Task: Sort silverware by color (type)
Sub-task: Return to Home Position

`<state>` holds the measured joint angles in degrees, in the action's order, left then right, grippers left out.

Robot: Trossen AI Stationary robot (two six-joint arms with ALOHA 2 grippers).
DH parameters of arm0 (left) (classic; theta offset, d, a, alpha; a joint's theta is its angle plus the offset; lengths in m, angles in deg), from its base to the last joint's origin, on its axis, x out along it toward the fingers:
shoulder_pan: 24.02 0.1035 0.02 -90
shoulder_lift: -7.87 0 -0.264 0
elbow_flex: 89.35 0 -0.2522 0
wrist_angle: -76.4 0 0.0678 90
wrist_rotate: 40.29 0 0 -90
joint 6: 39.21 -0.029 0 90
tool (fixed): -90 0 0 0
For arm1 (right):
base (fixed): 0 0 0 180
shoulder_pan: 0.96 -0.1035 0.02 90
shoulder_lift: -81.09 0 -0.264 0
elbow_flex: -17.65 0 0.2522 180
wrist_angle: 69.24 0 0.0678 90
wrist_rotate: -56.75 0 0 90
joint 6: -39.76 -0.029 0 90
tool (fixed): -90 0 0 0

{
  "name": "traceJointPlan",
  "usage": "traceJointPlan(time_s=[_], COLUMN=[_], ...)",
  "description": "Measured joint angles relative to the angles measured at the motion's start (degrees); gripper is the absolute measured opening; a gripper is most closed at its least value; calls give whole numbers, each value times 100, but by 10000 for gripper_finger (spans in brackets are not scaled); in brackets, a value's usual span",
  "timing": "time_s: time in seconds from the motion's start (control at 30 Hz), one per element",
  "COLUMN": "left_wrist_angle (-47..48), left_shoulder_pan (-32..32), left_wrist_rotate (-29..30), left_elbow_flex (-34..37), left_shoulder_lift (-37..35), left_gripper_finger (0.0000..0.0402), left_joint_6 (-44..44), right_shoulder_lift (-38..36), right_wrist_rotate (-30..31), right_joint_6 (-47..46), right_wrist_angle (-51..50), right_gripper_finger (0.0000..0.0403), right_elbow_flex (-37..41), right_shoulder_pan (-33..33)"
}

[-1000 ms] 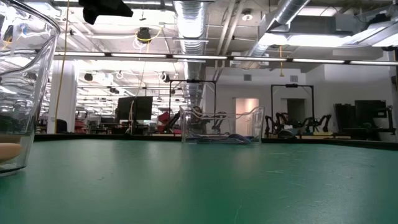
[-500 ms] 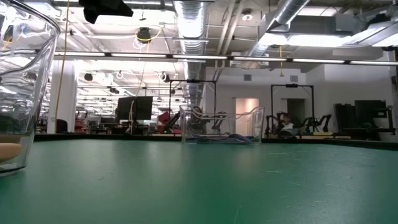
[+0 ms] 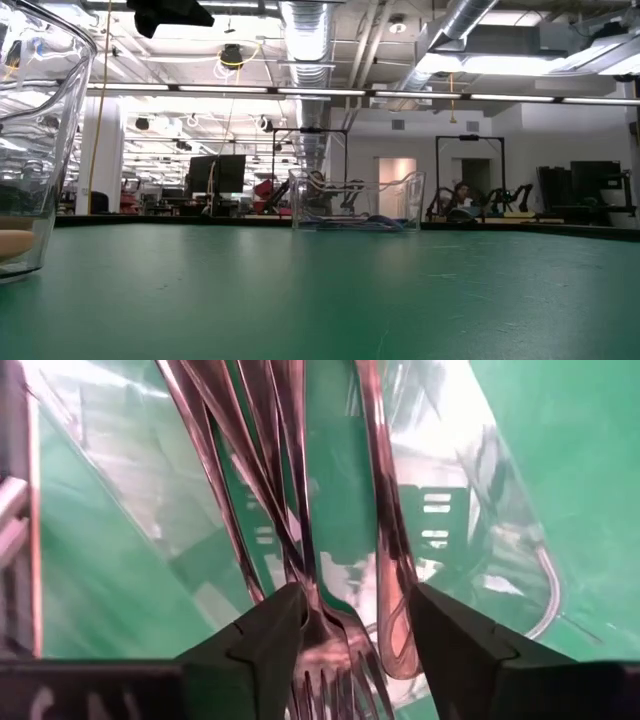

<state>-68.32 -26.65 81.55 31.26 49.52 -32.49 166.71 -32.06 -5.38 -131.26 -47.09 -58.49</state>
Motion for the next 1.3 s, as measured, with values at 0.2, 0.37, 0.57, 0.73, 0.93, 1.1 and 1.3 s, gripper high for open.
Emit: traceJointPlan(time_s=[0.2, 0.37, 0.57, 0.73, 0.93, 1.1, 1.3], left_wrist_angle=[0, 0, -9, -376, -886, -1410, -2148], left_shoulder_pan=[-2, -2, -1, 0, 0, -2, -2], left_wrist_rotate=[17, 45, 10, -122, -186, -201, -206], left_elbow_flex=[-2, -2, -2, -2, -4, -4, -6], left_shoulder_lift=[0, 0, 0, -2, -4, -7, -7], left_gripper_finger=[0, 0, 0, 0, 0, 0, 0], left_joint_6=[2, 4, 7, 92, 114, 117, -357], right_shoulder_lift=[-430, -909, -1588, -2249, -3141, -3958, -4782], right_wrist_rotate=[9, 13, 24, 111, 147, 4, 24], right_joint_6=[15, 15, 143, 162, -143, -86, 968], right_wrist_angle=[-88, -83, -74, -44, 153, 628, 1292], right_gripper_finger=[207, 206, 197, 192, 191, 191, 191], right_elbow_flex=[-2, -6, -7, -9, -9, -11, -15], right_shoulder_pan=[238, 497, 883, 1354, 2082, 2579, 3103])
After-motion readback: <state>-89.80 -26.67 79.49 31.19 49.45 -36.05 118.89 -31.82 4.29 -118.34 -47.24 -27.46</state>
